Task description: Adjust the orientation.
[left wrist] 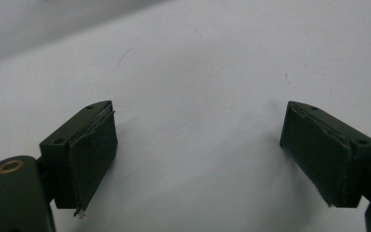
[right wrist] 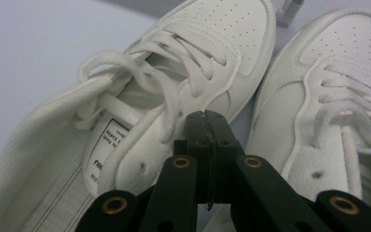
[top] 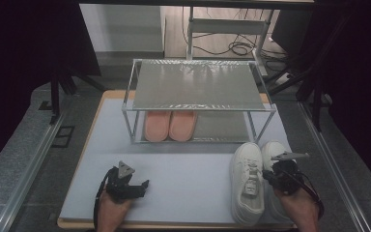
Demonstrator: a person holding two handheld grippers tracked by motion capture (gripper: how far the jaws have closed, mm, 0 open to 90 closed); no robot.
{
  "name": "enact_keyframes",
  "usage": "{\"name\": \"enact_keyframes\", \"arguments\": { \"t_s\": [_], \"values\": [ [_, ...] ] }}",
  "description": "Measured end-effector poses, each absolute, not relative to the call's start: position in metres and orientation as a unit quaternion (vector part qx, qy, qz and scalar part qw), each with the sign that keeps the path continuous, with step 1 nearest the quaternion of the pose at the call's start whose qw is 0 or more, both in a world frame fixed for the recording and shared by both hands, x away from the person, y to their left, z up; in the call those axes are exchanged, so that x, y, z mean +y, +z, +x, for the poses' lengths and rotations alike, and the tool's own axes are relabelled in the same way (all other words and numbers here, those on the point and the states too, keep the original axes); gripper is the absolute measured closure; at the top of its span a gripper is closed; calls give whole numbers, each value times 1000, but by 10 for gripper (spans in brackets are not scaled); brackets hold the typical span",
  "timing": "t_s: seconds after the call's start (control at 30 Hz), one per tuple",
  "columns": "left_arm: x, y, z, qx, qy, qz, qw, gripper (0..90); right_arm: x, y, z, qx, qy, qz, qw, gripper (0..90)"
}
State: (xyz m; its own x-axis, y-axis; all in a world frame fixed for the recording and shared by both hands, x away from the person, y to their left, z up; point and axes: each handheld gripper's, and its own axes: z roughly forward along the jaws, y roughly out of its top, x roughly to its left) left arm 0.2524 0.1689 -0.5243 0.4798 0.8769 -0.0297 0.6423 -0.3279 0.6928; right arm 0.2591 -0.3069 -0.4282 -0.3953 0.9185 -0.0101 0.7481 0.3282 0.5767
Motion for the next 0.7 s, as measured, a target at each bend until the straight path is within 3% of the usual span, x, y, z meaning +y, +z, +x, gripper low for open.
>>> {"name": "enact_keyframes", "arguments": {
  "t_s": [0.7],
  "values": [
    [169, -524, 252, 478, 178, 795, 328, 131, -269, -432, 273, 814, 247, 499, 167, 900]
  ]
}}
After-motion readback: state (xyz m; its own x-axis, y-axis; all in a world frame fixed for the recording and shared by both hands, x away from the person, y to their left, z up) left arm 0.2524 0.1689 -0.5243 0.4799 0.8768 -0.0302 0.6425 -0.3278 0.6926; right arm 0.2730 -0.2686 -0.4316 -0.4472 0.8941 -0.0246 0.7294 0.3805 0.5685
